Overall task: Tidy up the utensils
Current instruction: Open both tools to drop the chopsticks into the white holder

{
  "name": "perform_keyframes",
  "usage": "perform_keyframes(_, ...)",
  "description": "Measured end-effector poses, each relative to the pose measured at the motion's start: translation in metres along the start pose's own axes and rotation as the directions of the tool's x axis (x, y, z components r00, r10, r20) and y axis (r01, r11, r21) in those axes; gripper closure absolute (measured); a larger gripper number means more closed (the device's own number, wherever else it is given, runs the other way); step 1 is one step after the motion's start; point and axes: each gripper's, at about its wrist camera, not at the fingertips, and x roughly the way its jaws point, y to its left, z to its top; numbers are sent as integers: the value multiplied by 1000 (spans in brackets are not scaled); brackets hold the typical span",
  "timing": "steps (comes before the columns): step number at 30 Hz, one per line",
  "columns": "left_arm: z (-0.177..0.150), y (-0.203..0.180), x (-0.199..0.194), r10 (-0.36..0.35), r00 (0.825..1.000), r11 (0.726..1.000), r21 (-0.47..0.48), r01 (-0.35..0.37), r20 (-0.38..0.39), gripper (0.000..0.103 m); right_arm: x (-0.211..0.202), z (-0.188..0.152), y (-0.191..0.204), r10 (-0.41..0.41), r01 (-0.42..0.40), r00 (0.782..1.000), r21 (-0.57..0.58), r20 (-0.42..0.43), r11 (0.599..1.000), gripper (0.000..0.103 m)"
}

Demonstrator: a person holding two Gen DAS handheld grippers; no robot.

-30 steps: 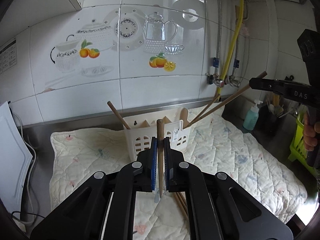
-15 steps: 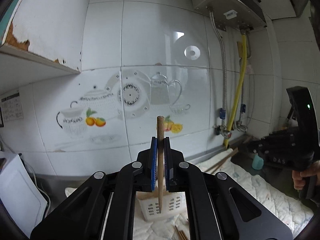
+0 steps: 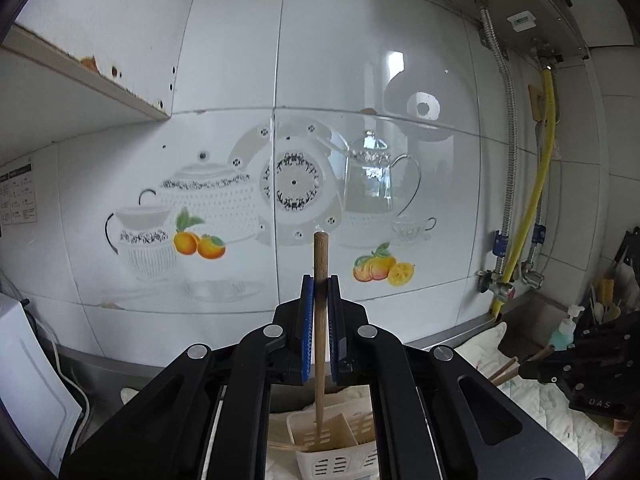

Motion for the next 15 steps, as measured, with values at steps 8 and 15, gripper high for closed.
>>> perform_keyframes(8,-18,10,15,-12,998,1000,-17,11,-64,98,21,-5,2,11,-11,1000,10,-29,1000,96)
perform_keyframes(15,-22,8,6,-31,997,999,-15,30,-74,93,19,-5,2,2,-2,1000,30,-10,1000,88)
